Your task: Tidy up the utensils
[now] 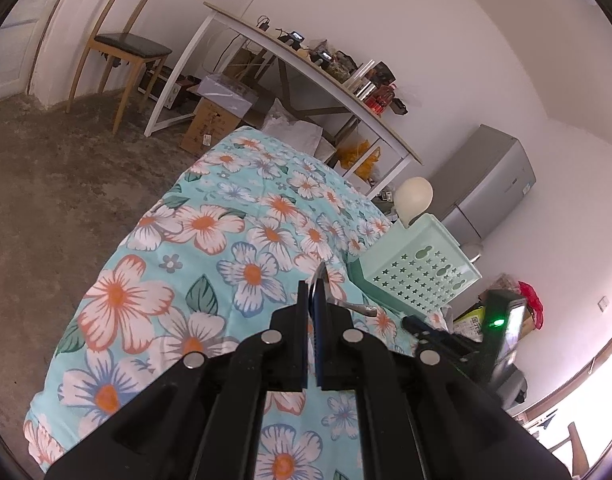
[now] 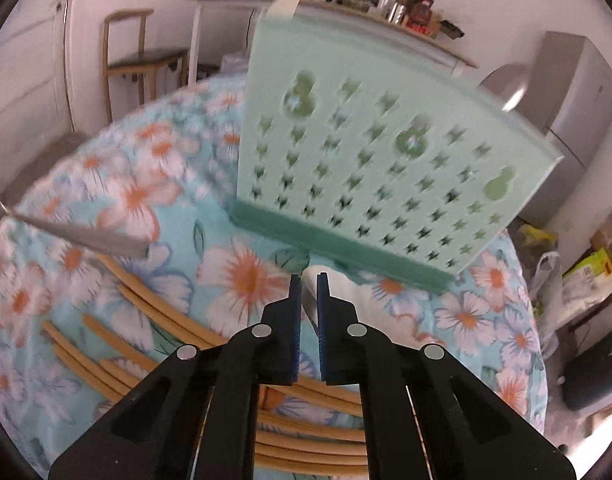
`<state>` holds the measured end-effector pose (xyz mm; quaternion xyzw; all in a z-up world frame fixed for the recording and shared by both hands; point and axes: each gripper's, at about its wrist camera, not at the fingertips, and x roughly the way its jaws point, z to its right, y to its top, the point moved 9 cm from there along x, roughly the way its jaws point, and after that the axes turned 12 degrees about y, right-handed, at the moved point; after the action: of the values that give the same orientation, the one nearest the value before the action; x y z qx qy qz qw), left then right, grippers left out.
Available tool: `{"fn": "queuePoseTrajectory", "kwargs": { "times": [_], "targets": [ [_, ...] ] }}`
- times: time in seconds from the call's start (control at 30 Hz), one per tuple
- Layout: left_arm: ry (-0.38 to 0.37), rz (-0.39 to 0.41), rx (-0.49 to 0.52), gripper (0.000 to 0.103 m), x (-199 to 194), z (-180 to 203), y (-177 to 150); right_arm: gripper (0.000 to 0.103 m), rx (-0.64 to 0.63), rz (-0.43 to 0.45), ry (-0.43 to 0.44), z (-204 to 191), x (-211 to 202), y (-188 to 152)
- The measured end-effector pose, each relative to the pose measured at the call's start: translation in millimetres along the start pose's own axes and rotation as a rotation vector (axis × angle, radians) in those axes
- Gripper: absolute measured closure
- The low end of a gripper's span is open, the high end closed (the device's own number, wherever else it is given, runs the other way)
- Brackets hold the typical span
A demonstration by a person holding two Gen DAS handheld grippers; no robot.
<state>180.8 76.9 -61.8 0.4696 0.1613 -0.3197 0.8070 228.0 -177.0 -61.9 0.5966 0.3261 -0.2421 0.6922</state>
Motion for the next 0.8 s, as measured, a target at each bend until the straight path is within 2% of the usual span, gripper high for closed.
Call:
{"fn": "queuePoseTrajectory", "kwargs": {
  "times": [0.2, 0.27, 0.4, 0.43, 0.53, 0.8],
  "targets": [
    [0.003, 0.017, 0.005, 0.102, -5.3, 5.0, 3.6, 0.102, 0.075, 0.138, 0.092, 16.3, -53.7, 34.3],
    [0.006, 0.015, 0.003, 0.102, -5.7, 5.5, 3.7, 0.102, 0.136, 0.191, 0.174, 23.0, -75.8, 45.3],
    [0.015, 0.012, -0.002, 0.102, -8.5, 7.6, 2.5, 0.102, 0.335, 0.290, 0.405, 47.8, -116.3, 57.2],
    [0.019, 0.009, -0.003, 0.102, -8.9, 8.3, 1.7, 0.102, 0.367, 0.309, 0.435, 53.3, -122.0, 56.2],
    [0.027, 0.012, -0.001, 0.102, -11.9, 11.1, 2.2, 0.102, 0.407, 0.323, 0.432, 67.9, -126.0, 50.2],
    [0.045, 0.053, 0.030, 0.102, -24.5, 22.0, 6.6, 0.102, 0.439, 0.274, 0.390, 88.7, -120.0, 17.9]
  ]
}}
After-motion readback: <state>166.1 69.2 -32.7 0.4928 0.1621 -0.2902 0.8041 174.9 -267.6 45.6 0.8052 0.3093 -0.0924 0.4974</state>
